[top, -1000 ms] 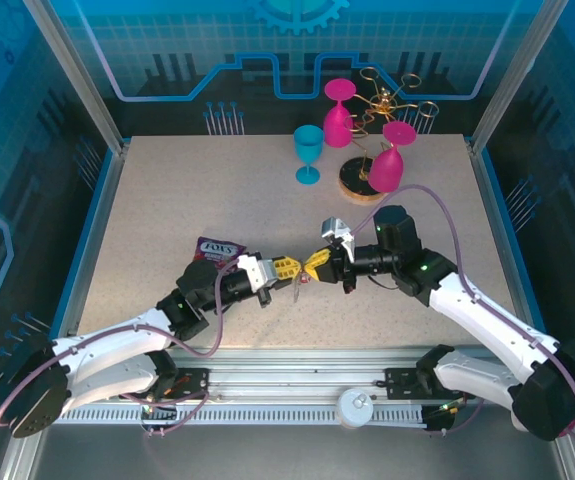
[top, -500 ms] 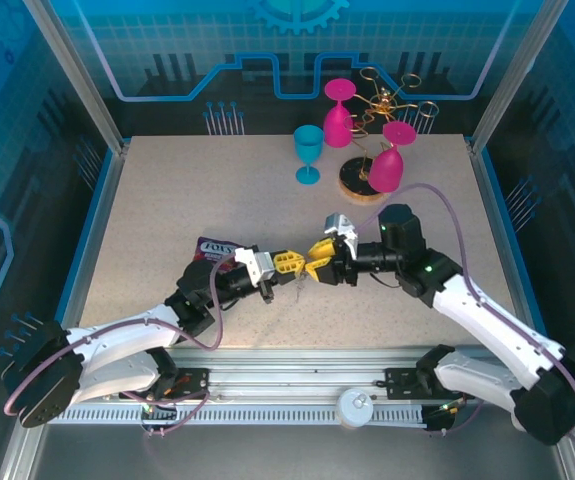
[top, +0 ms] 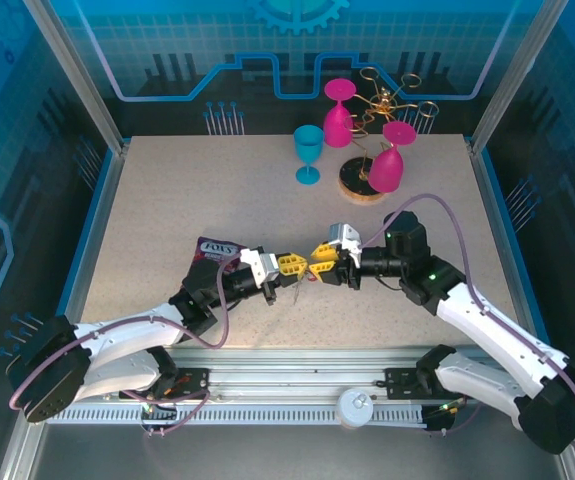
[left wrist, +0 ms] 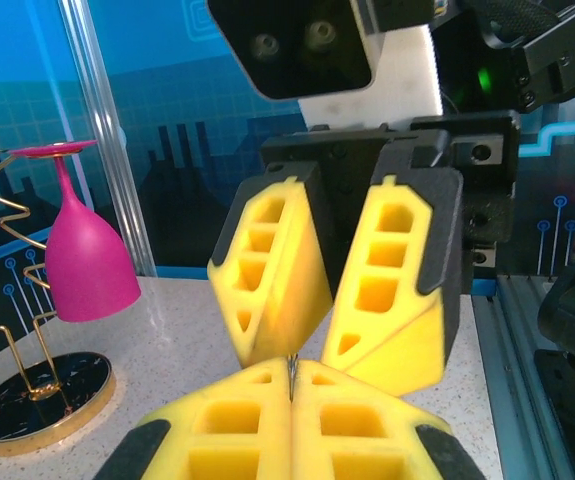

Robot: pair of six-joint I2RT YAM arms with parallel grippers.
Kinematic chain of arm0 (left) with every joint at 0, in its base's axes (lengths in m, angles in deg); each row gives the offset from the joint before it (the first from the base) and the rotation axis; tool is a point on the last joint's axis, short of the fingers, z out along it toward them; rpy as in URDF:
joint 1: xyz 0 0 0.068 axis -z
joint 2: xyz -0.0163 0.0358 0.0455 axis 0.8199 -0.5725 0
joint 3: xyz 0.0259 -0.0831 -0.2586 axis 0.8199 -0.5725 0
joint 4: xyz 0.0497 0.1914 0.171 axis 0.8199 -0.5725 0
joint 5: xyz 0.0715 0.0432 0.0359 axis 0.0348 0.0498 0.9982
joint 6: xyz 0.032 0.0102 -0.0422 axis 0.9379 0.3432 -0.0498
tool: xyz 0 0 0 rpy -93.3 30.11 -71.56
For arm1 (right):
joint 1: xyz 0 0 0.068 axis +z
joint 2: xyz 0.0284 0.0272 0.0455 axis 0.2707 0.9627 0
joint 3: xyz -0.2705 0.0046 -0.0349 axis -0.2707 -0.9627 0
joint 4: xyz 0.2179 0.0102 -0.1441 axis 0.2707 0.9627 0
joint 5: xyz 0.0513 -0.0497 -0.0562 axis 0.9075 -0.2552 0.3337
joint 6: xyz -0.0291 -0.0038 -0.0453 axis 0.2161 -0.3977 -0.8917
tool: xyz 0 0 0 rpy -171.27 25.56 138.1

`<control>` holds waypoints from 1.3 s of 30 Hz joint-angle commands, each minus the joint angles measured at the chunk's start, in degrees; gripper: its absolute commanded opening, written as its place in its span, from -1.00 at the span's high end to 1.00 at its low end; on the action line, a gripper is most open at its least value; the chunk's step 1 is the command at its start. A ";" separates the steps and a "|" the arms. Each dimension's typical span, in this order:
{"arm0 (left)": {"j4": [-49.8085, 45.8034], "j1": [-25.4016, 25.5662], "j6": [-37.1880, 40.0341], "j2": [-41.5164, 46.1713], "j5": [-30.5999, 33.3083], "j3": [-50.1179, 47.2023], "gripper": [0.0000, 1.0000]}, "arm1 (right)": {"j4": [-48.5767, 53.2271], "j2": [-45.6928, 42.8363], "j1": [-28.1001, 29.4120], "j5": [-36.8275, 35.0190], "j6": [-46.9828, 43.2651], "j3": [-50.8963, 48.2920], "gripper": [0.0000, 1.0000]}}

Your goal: Put the keys on the keyring

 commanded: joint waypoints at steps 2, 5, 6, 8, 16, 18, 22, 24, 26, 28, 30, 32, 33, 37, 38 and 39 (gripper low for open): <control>2.90 0.31 -0.69 0.02 -2.73 0.15 1.00 | -1.17 1.15 0.56 1.39 -2.90 1.36 0.49; 2.06 0.31 -0.83 0.07 -3.44 0.45 1.00 | -1.98 1.41 0.74 2.86 -2.98 1.34 0.57; 1.97 0.28 -0.85 -0.08 -3.63 0.58 1.00 | -2.50 1.34 0.74 3.29 -2.88 1.27 0.59; 1.97 0.30 -0.92 -0.23 -3.81 0.63 1.00 | -3.47 1.41 0.81 4.45 -2.57 1.14 0.67; 1.60 0.15 -1.85 -0.17 -2.89 0.16 1.00 | -3.86 1.51 0.86 6.76 -2.95 1.53 1.00; -0.32 0.02 -1.70 0.64 -1.41 -0.14 1.00 | -0.78 1.71 0.86 6.17 -4.73 2.55 1.00; -13.32 0.04 1.86 3.32 0.83 1.79 0.89 | 8.80 3.43 1.16 4.60 -9.65 6.07 1.00; -21.09 0.00 4.37 4.06 1.28 3.44 0.81 | 12.38 4.65 1.74 3.50 -12.08 7.03 1.00; -27.08 0.06 6.40 4.11 1.78 4.71 0.79 | 14.60 6.13 2.30 2.75 -13.83 9.20 1.00; -30.57 0.04 7.88 3.79 1.96 5.12 0.79 | 15.96 7.70 3.00 2.17 -14.94 10.06 1.00; -32.74 0.04 8.62 3.43 1.83 5.46 0.81 | 16.88 8.99 3.70 1.59 -15.81 10.69 1.00; -34.23 0.02 9.20 2.96 1.72 5.73 0.83 | 17.73 10.24 4.52 0.95 -16.65 11.29 1.00; -35.04 0.04 9.50 2.63 1.64 6.08 0.84 | 18.29 10.99 4.96 0.68 -17.16 11.70 1.00; -39.09 0.00 11.53 1.86 1.55 7.17 0.86 | 19.79 13.02 6.29 -0.69 -18.65 12.60 1.00; -40.04 0.02 11.95 1.85 1.54 7.47 0.89 | 20.11 13.46 6.57 -0.84 -18.96 12.88 1.00; -40.90 0.00 12.45 1.83 1.46 7.62 0.94 | 20.14 13.77 6.75 -1.00 -18.98 12.87 1.00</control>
